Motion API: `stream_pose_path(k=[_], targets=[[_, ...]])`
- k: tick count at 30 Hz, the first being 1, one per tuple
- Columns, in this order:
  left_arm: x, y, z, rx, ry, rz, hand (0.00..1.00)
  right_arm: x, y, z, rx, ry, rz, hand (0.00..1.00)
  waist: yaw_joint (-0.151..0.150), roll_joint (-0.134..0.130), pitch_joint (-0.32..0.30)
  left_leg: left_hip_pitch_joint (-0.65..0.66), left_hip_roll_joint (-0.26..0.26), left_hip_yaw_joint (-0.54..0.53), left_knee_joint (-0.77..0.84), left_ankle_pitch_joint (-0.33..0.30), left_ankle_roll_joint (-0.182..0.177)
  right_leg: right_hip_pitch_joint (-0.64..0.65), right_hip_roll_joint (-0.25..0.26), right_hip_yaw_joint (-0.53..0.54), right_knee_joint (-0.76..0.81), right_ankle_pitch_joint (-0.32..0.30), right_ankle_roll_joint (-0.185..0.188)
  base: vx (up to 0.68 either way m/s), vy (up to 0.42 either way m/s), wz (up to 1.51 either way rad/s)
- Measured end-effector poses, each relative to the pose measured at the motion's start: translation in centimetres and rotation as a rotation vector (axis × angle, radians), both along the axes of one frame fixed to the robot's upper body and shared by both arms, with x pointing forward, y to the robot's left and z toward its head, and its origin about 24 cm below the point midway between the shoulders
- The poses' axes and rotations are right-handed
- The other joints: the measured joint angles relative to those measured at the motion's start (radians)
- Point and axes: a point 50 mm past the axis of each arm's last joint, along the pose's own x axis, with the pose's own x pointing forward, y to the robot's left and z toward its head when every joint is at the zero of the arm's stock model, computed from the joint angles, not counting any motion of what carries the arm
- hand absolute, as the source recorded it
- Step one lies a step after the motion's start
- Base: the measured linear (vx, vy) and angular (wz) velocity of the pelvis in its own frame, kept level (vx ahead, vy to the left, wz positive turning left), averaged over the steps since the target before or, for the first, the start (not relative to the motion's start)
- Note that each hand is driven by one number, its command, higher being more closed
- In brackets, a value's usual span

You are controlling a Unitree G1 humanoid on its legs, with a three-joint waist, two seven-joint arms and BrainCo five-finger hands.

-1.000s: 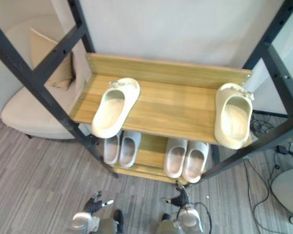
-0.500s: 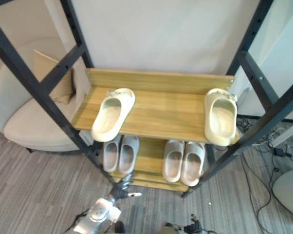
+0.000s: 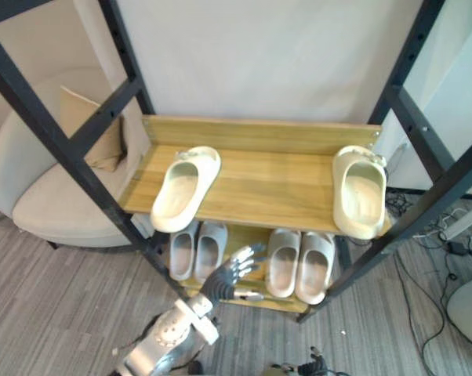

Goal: Organize the slippers on the shoe rack

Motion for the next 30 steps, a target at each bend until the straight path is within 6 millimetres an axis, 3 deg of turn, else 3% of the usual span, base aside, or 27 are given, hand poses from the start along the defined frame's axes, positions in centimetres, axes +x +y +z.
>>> stream_pose_path(k=[2,9,18,22,27,30], targets=[[0.8,0.1,2.9,-0.067,-0.109,0.028,0.00,0.0,0.0,0.0,-0.001,0.003,-0.001,0.00,0.001,0.000,0.000,0.002,-0.001,0.001,0.001,0.000,0.000,0.000,-0.002,0.003,0.005,0.000,0.000,-0.04,0.011,-0.02],[3.5,1.8,9.3,-0.205,-0.346,0.215,0.00,-0.7,-0.1,-0.2,0.000,0.025,-0.008,0.00,0.003,0.001,-0.028,0.003,-0.004,0.000,-0.007,0.003,0.005,0.000,-0.005,0.011,0.016,-0.004,0.004,-0.04,0.014,0.00],[6.0,5.4,13.3,-0.186,-0.545,0.416,0.00,-1.1,-0.1,-0.4,0.032,0.050,-0.033,0.00,0.007,-0.003,-0.047,0.004,-0.006,-0.005,-0.009,0.005,0.006,0.000,-0.005,0.006,0.013,-0.004,0.004,0.00,0.001,0.01],[8.1,7.5,13.0,-0.080,-0.553,0.516,0.00,-1.0,-0.3,-0.4,0.039,0.045,-0.058,0.00,0.004,-0.004,-0.047,0.002,-0.007,-0.011,-0.009,0.011,0.006,0.001,-0.006,0.001,0.011,-0.003,0.003,0.01,0.005,0.04],[10.9,11.2,10.4,0.180,-0.483,0.644,0.00,-0.7,-0.5,-0.3,0.041,0.038,-0.066,0.00,-0.006,-0.005,-0.046,0.011,-0.006,-0.016,-0.039,0.025,0.005,0.002,0.000,-0.010,-0.010,-0.002,-0.005,0.00,0.001,0.01],[11.6,12.6,9.7,0.245,-0.445,0.690,0.00,-0.7,-0.4,-0.3,0.045,0.036,-0.068,0.00,-0.006,-0.011,-0.042,0.011,-0.007,-0.017,-0.042,0.026,0.005,0.004,0.000,-0.012,-0.029,-0.002,-0.008,0.00,0.000,0.00]])
